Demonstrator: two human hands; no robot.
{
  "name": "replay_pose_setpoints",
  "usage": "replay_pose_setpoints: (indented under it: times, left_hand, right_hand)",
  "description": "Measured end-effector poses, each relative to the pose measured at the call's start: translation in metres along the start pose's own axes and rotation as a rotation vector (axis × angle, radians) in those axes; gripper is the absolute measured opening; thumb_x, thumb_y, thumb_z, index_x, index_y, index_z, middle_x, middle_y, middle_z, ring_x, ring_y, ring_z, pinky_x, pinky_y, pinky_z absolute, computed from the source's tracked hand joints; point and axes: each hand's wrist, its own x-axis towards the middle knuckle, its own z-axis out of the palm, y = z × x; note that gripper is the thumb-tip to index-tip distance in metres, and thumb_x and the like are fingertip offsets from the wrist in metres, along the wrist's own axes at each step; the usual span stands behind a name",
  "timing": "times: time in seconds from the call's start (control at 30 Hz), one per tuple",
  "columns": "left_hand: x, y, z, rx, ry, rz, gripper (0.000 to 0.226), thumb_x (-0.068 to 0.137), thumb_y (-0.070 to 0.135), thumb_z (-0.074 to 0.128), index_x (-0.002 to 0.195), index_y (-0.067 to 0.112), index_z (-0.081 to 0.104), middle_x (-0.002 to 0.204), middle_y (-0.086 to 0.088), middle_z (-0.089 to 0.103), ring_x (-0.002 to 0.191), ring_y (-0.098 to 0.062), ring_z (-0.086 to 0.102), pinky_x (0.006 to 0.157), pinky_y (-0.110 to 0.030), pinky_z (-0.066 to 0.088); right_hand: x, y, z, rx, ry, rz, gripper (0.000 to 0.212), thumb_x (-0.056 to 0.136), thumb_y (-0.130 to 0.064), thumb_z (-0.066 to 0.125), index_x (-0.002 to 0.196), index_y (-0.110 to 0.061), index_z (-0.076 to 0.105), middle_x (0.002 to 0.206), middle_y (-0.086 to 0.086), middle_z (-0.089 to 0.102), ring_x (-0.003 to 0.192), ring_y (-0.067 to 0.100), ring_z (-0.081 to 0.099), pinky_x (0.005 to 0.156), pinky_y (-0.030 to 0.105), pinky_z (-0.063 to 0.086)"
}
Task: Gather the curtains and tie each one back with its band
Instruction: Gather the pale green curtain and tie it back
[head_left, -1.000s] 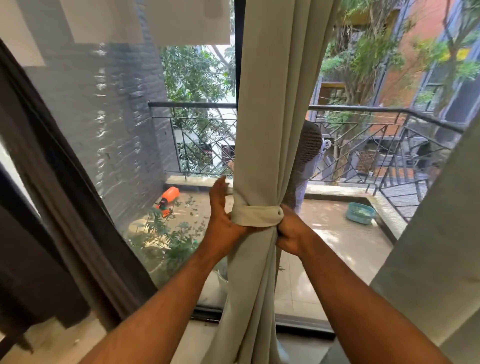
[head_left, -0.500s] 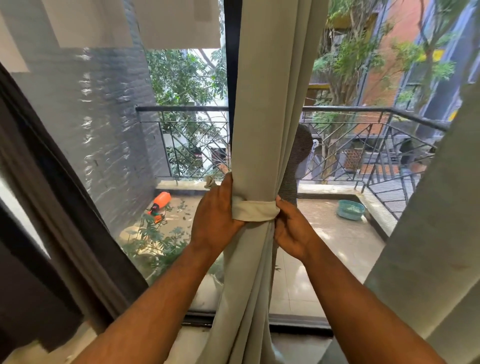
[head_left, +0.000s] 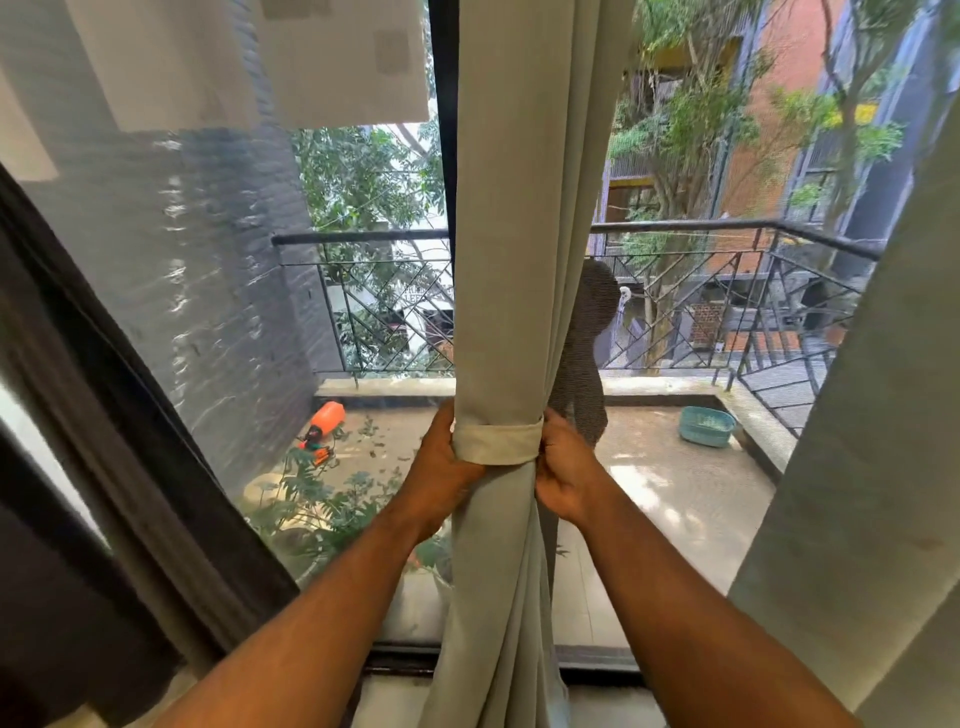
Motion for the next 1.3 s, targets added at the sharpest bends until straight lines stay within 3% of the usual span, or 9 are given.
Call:
replay_pose_setpoints:
  times: [0.17, 0.3, 0.4, 0.57, 0.77, 0.87, 1.03, 1.17, 1.3]
  left_hand:
    - [0.001, 0.001, -0.007, -0.026, 0.019, -0.095, 0.142, 0.044, 0.031, 0.099, 0.143, 0.062, 0.001, 0.131, 0.022, 0.057, 0.115, -0.003, 0.061, 0.087, -0.026, 0.055]
    - [-0.001, 0.008, -0.008, 0.044, 0.174, 0.094, 0.1, 0.055, 0.012, 0.093, 0.141, 0.029, 0.045, 0.127, 0.007, 0.063, 0.114, -0.014, 0.063, 0.09, -0.027, 0.054]
    - [-0.007, 0.016, 0.0, 0.132, 0.401, 0.25, 0.065, 0.059, 0.021, 0.081, 0.118, 0.034, 0.059, 0.109, 0.005, 0.067, 0.1, -0.014, 0.065, 0.08, -0.029, 0.053]
    - [-0.012, 0.021, 0.011, 0.45, 0.491, 0.345, 0.092, 0.061, 0.045, 0.078, 0.14, 0.035, 0.031, 0.125, -0.01, 0.058, 0.106, -0.031, 0.057, 0.08, -0.032, 0.044]
    - [-0.023, -0.005, 0.001, 0.907, 0.404, 0.868, 0.072, 0.094, 0.035, 0.056, 0.153, 0.033, 0.016, 0.129, -0.007, 0.046, 0.113, -0.032, 0.049, 0.096, -0.034, 0.035]
    - [-0.023, -0.006, -0.003, 1.004, 0.341, 1.092, 0.076, 0.092, 0.036, 0.065, 0.152, 0.042, 0.019, 0.12, -0.007, 0.047, 0.107, -0.027, 0.051, 0.086, -0.036, 0.036]
    - [-0.016, 0.007, -0.015, 1.228, 0.213, 1.102, 0.062, 0.096, 0.032, 0.06, 0.145, 0.05, 0.027, 0.14, -0.012, 0.04, 0.112, -0.035, 0.05, 0.079, -0.044, 0.045]
    - [-0.019, 0.022, -0.018, 1.21, 0.139, 1.009, 0.08, 0.088, 0.021, 0.05, 0.151, 0.043, 0.006, 0.159, -0.005, 0.02, 0.124, -0.042, 0.04, 0.088, -0.046, 0.038]
    - [-0.014, 0.034, -0.034, 1.031, -0.027, 0.894, 0.115, 0.076, 0.001, 0.06, 0.15, 0.039, -0.019, 0.16, -0.011, 0.02, 0.134, -0.046, 0.038, 0.102, -0.054, 0.038]
  right_hand:
    - [0.003, -0.013, 0.006, -0.21, -0.134, 0.257, 0.032, 0.084, -0.028, 0.055, 0.099, -0.011, 0.078, 0.108, 0.011, 0.073, 0.094, 0.023, 0.071, 0.079, 0.035, 0.058]
    - [0.008, -0.014, 0.014, -0.314, -0.106, 0.195, 0.029, 0.093, -0.021, 0.052, 0.111, -0.009, 0.071, 0.11, 0.011, 0.073, 0.098, 0.024, 0.07, 0.084, 0.038, 0.057]
    - [0.004, -0.006, 0.009, -0.515, 0.145, -0.22, 0.026, 0.098, -0.009, 0.05, 0.119, -0.013, 0.065, 0.117, 0.013, 0.069, 0.107, 0.024, 0.065, 0.098, 0.045, 0.051]
    - [-0.031, 0.014, -0.012, -1.178, 0.024, -0.976, 0.057, 0.084, -0.005, 0.064, 0.133, -0.027, 0.046, 0.12, 0.003, 0.053, 0.101, 0.007, 0.057, 0.087, 0.017, 0.047]
    - [-0.033, 0.009, 0.005, -1.689, 0.166, -1.219, 0.032, 0.075, -0.016, 0.064, 0.107, -0.021, 0.06, 0.085, 0.005, 0.059, 0.073, 0.027, 0.061, 0.054, 0.027, 0.047]
    - [-0.04, 0.016, 0.008, -1.478, 0.17, -1.087, 0.025, 0.077, -0.02, 0.063, 0.101, -0.026, 0.061, 0.081, -0.007, 0.058, 0.069, 0.013, 0.06, 0.055, 0.023, 0.045]
    - [-0.041, 0.031, 0.037, -0.026, 0.302, -0.584, 0.023, 0.05, -0.025, 0.064, 0.07, -0.021, 0.053, 0.052, -0.017, 0.05, 0.051, 0.003, 0.045, 0.044, 0.012, 0.039]
    - [-0.034, 0.048, 0.045, 0.366, -0.026, -0.275, 0.02, 0.076, -0.019, 0.071, 0.094, -0.021, 0.077, 0.096, 0.003, 0.076, 0.079, 0.018, 0.072, 0.06, 0.021, 0.056]
    - [-0.028, 0.059, 0.034, 0.439, -0.121, -0.207, 0.03, 0.068, -0.016, 0.073, 0.097, -0.022, 0.078, 0.085, -0.003, 0.076, 0.047, 0.008, 0.057, 0.05, 0.018, 0.048]
